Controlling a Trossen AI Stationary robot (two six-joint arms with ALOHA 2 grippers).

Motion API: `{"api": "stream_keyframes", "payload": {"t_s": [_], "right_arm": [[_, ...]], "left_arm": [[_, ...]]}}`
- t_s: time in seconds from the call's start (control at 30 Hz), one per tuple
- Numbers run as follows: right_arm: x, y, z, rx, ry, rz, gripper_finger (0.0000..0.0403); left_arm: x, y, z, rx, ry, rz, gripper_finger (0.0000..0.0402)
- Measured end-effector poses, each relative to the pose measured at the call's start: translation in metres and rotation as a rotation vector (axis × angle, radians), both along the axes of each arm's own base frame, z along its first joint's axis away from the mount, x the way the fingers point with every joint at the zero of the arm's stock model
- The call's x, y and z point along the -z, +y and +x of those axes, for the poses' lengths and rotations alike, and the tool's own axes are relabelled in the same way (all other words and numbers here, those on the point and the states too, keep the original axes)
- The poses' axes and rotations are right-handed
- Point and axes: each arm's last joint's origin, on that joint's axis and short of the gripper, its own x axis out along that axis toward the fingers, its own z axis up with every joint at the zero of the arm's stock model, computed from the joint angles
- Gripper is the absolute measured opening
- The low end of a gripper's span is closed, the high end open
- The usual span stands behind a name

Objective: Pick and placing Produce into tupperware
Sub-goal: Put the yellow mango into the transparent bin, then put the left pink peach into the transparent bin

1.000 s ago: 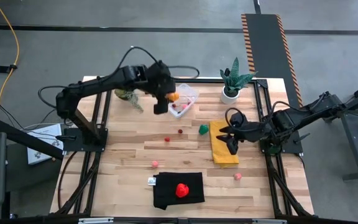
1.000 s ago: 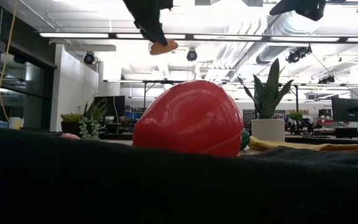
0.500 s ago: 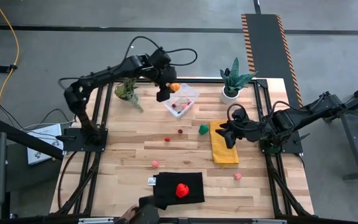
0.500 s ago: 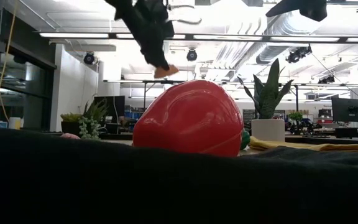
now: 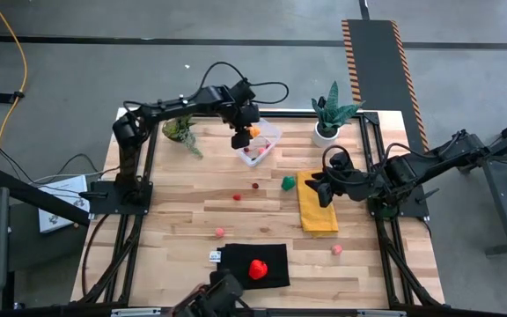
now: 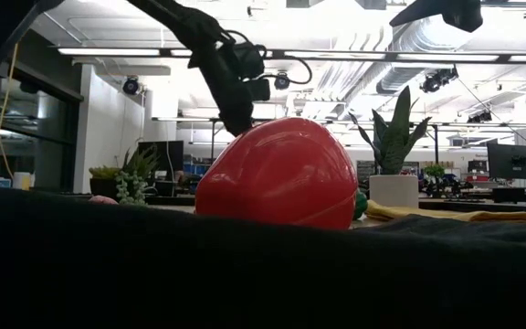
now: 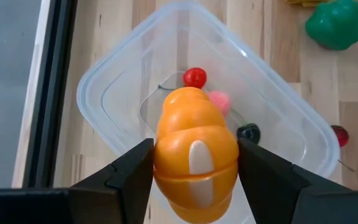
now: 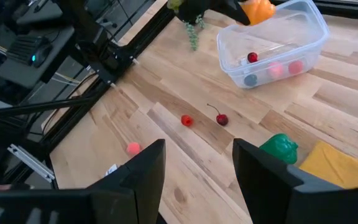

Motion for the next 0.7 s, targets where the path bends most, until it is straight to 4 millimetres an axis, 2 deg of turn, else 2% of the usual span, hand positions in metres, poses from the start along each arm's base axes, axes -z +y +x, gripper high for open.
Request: {"api": "stream_keyframes", "payload": {"t_s": [0.17, 0.47, 0.6, 0.7], "right_arm": [[0.0, 0.0, 0.0, 0.006, 0.006, -0.008, 0.0177], [0.002, -0.001, -0.001, 0.006, 0.02, -0.013, 0.0177], [0.002, -0.001, -0.001, 0.006, 0.021, -0.014, 0.0177], [0.003, -0.001, -0.002, 0.006, 0.034, -0.019, 0.0177]], "left_arm": [[0.008, 0.003, 0.004, -0.021, -0.007, -0.021, 0.0213], [0.006, 0.0, 0.011, -0.007, -0.042, 0.002, 0.0261], [0.006, -0.001, 0.012, -0.017, -0.044, -0.005, 0.0262], [-0.004, -0.002, 0.011, -0.012, -0.029, -0.018, 0.0249]]}}
